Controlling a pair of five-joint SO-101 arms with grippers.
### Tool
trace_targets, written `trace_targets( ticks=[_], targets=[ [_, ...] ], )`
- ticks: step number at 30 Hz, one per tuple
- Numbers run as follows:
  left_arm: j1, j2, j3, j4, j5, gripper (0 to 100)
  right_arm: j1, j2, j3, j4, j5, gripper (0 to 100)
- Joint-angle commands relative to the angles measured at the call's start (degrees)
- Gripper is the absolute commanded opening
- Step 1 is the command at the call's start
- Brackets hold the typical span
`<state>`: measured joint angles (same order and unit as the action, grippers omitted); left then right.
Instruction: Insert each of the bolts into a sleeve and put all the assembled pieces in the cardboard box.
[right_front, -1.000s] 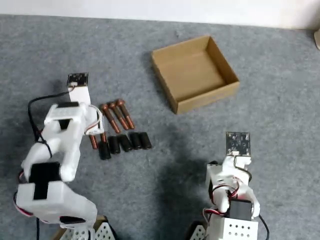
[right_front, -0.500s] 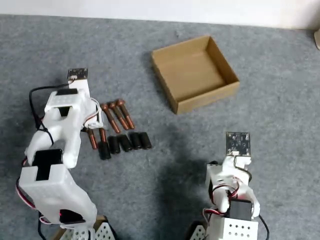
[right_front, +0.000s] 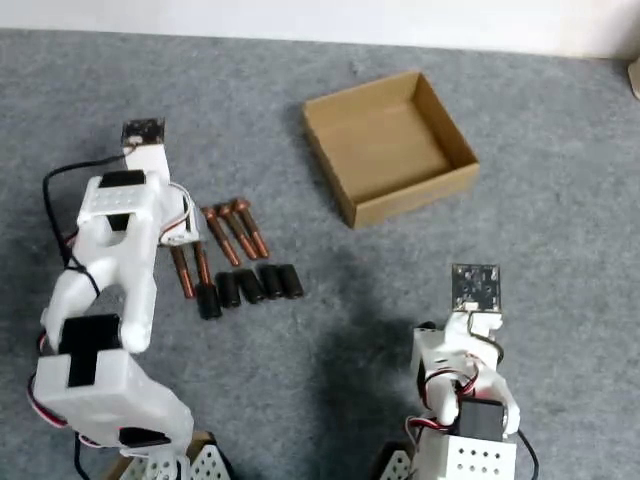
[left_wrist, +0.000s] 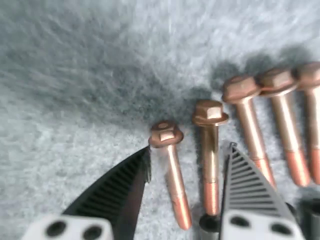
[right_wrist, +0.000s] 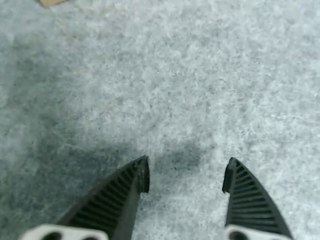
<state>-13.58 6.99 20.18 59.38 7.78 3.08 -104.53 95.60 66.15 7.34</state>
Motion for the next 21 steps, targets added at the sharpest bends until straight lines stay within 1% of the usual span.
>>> trace_targets(
  ticks=[1, 5, 8, 17, 21],
  targets=[
    [1.10, -5.32, -0.92, 2.81, 0.35, 23, 0.57, 0.13, 6.29, 0.22, -0.09, 22.8],
    [0.84, -5.23, -0.40, 4.75, 1.76, 23, 0.57, 0.13, 6.29, 0.22, -0.09, 22.8],
    [-0.92, -4.00, 2.51, 3.34, 3.96, 23, 0.57, 0.13, 6.29, 0.22, -0.09, 22.8],
    [-5.14, -0.13, 3.82, -1.85, 4.04, 23, 0.66, 0.13, 6.29, 0.22, -0.09, 22.8],
    [-4.62, 1.10, 3.82, -2.11, 4.04, 23, 0.66, 0.13, 6.29, 0.22, -0.09, 22.8]
  ],
)
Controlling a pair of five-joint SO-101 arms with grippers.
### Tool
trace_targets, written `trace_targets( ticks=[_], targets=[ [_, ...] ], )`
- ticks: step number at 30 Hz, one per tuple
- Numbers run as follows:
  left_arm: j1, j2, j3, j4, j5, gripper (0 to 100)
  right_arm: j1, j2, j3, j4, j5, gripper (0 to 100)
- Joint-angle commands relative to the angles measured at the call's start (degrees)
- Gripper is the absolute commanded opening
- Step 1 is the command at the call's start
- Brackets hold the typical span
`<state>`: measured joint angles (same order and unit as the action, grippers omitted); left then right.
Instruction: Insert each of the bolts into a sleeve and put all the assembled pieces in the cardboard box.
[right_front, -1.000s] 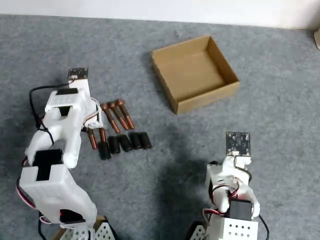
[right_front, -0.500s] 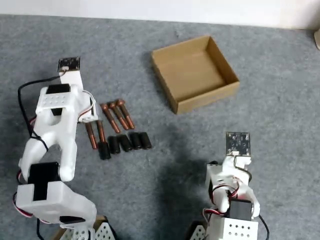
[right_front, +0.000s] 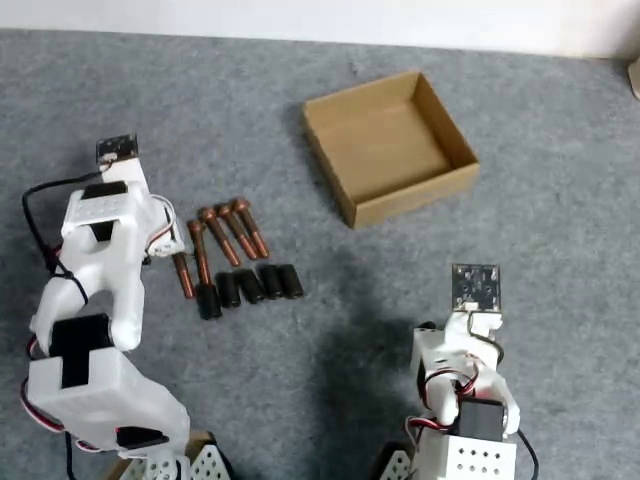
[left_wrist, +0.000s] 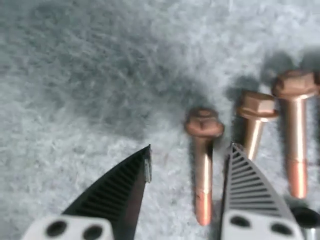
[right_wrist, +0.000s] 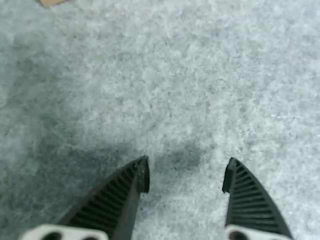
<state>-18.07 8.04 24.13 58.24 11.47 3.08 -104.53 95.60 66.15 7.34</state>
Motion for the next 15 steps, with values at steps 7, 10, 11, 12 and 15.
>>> trace_targets(
  ticks=[7, 10, 11, 12, 15],
  targets=[
    [4.26, 5.05, -0.40, -0.97, 0.26, 23, 0.66, 0.13, 6.29, 0.22, -0.09, 22.8],
    [4.09, 5.85, -1.54, -0.62, 0.26, 23, 0.66, 0.13, 6.29, 0.22, -0.09, 22.8],
    [4.09, 5.85, -1.54, -0.62, 0.26, 23, 0.66, 0.13, 6.29, 0.22, -0.09, 22.8],
    [4.09, 5.85, -1.54, -0.62, 0.26, 23, 0.66, 0.13, 6.29, 0.22, -0.09, 22.8],
    [4.09, 5.93, -1.27, -0.62, 0.26, 22, 0.66, 0.13, 6.29, 0.22, -0.09, 22.8]
  ],
)
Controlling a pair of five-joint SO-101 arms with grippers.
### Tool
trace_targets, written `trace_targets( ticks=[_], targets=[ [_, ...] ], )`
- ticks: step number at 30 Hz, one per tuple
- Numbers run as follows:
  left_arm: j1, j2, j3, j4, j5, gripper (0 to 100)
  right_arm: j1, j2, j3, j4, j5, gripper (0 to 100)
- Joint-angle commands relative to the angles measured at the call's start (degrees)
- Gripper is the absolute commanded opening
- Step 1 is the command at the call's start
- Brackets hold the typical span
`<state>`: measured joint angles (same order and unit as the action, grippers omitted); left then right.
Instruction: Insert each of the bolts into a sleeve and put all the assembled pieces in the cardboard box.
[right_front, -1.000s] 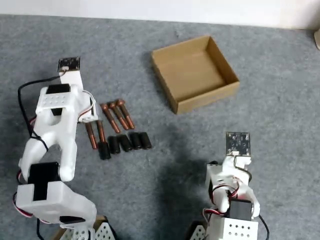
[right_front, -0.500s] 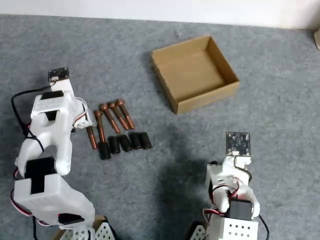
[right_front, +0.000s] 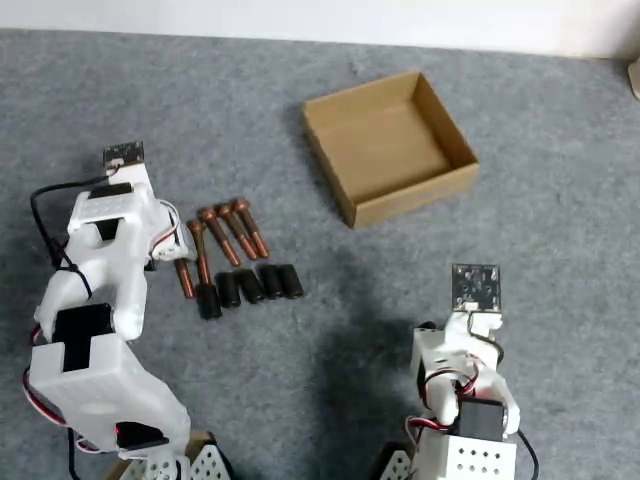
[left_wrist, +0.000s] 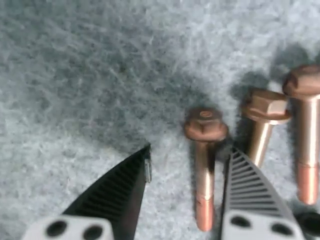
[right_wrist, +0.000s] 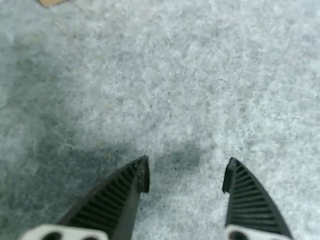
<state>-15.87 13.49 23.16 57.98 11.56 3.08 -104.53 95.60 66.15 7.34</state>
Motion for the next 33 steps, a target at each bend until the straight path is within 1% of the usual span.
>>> trace_targets(
  ticks=[1, 2, 4, 5, 7, 9, 11, 15, 18, 20, 23, 27, 29, 31, 33],
  targets=[
    [1.89, 0.48, -0.31, -0.35, 0.18, 20, 0.66, 0.13, 6.29, 0.22, -0.09, 22.8],
    [1.89, 0.48, -0.31, -0.35, 0.18, 16, 0.66, 0.13, 6.29, 0.22, -0.09, 22.8],
    [1.98, 0.48, -0.31, -0.35, 0.00, 3, 0.66, 0.13, 6.29, 0.22, -0.09, 22.8],
    [2.07, 0.48, -0.31, -0.35, -0.09, 0, 0.66, 0.13, 6.29, 0.22, -0.09, 22.8],
    [2.15, 0.48, -0.40, -0.35, -0.09, 3, 0.66, 0.13, 6.29, 0.22, -0.09, 22.8],
    [2.33, 0.40, -0.31, -0.35, -0.09, 0, 0.66, 0.13, 6.29, 0.22, -0.09, 22.8],
    [3.21, 0.22, -0.31, -0.26, -0.26, 1, 0.66, 0.13, 6.29, 0.22, -0.09, 22.8],
    [4.35, -0.13, -0.75, 2.99, -2.37, 0, 0.66, 0.13, 6.29, 0.22, -0.09, 22.8],
    [5.67, -2.15, -0.48, 3.34, -2.55, 0, 0.66, 0.13, 6.29, 0.22, -0.09, 22.8],
    [5.67, -6.20, 0.66, 3.25, -2.46, 0, 0.66, -0.31, 6.29, -0.22, -0.09, 22.8],
    [5.41, -15.43, 7.52, 2.73, -2.64, 0, 0.66, -0.40, 6.02, -1.71, -0.09, 22.8],
    [4.44, -31.25, 19.65, -3.25, -2.46, 0, 0.22, -0.40, 4.88, -2.33, -0.09, 22.8],
    [2.86, -39.43, 25.01, -5.71, -2.29, 0, -0.57, 0.22, -0.75, -2.24, -0.09, 22.8],
    [2.07, -46.37, 28.88, -6.77, -2.29, 0, -3.38, 0.31, -5.93, -0.92, 0.00, 22.8],
    [1.98, -51.21, 31.25, -6.95, -2.29, 0, -8.92, 0.40, -9.54, 0.40, 1.23, 22.8]
  ],
)
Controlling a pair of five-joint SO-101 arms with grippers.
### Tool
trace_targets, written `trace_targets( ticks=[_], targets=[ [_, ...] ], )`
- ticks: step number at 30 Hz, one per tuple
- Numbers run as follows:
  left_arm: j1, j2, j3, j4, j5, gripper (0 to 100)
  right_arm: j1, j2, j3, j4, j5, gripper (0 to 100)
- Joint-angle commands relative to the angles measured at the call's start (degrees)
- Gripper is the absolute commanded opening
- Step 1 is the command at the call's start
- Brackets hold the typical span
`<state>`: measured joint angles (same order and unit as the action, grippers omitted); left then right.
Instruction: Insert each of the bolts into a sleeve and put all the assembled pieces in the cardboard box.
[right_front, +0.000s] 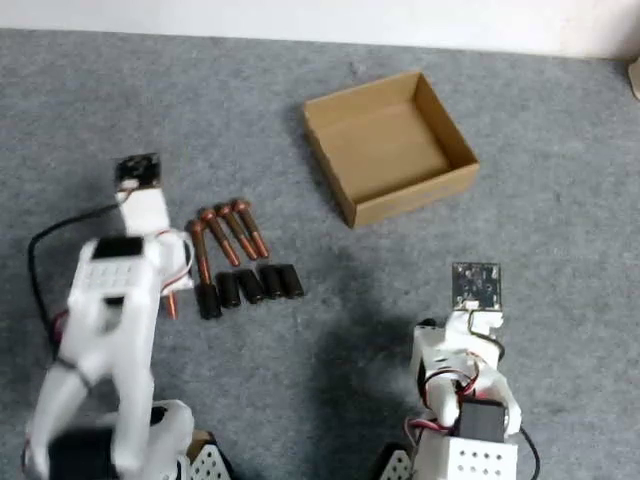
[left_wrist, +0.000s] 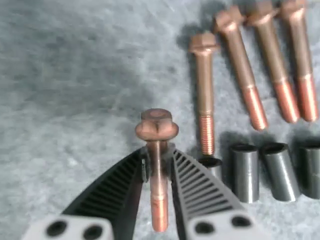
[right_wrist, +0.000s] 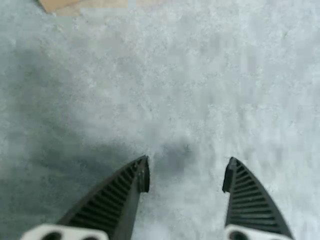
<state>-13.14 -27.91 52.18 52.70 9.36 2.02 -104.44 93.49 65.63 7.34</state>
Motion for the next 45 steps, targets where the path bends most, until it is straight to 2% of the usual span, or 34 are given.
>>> trace_targets(
  ticks=[1, 3, 7, 10, 16, 20, 25, 30, 39, 43, 45],
  targets=[
    [-0.75, -11.21, 2.86, -1.67, -0.09, 0, -11.12, 0.57, -8.13, 0.92, 2.64, 22.8],
    [-0.84, -12.09, 3.21, -1.67, -0.09, 0, -16.40, 3.47, -7.08, -0.04, 3.87, 22.8],
    [-0.92, -12.09, 2.95, -1.67, 0.00, 0, -20.88, 15.34, -7.78, -7.52, 1.05, 22.8],
    [-1.71, -12.09, 2.86, -2.02, 0.00, 0, -24.31, 28.35, -16.57, -11.91, -4.04, 22.8],
    [-4.53, -12.09, 3.30, -4.40, 2.73, 0, -38.20, 58.77, -36.00, -18.33, -11.60, 22.8],
    [-4.79, -12.09, 3.38, -4.40, 2.81, 0, -42.77, 77.41, -44.97, -24.57, -16.62, 22.8],
    [-4.97, -12.09, 3.47, -4.84, 2.81, 0, -43.38, 94.55, -55.87, -26.77, -22.33, 22.8],
    [-5.05, -12.09, 4.44, -7.21, 2.90, 0, -43.47, 102.99, -62.73, -26.77, -23.03, 22.8],
    [-5.05, -12.09, 4.97, -8.18, 2.99, 0, -43.65, 106.68, -64.22, -26.77, -23.30, 22.8],
    [-5.05, -12.09, 4.97, -8.18, 3.08, 0, -43.21, 106.68, -64.04, -26.59, -28.31, 22.8],
    [-5.05, -12.09, 4.97, -8.18, 3.08, 0, -42.59, 106.77, -63.69, -26.51, -28.31, 22.8]
  ],
)
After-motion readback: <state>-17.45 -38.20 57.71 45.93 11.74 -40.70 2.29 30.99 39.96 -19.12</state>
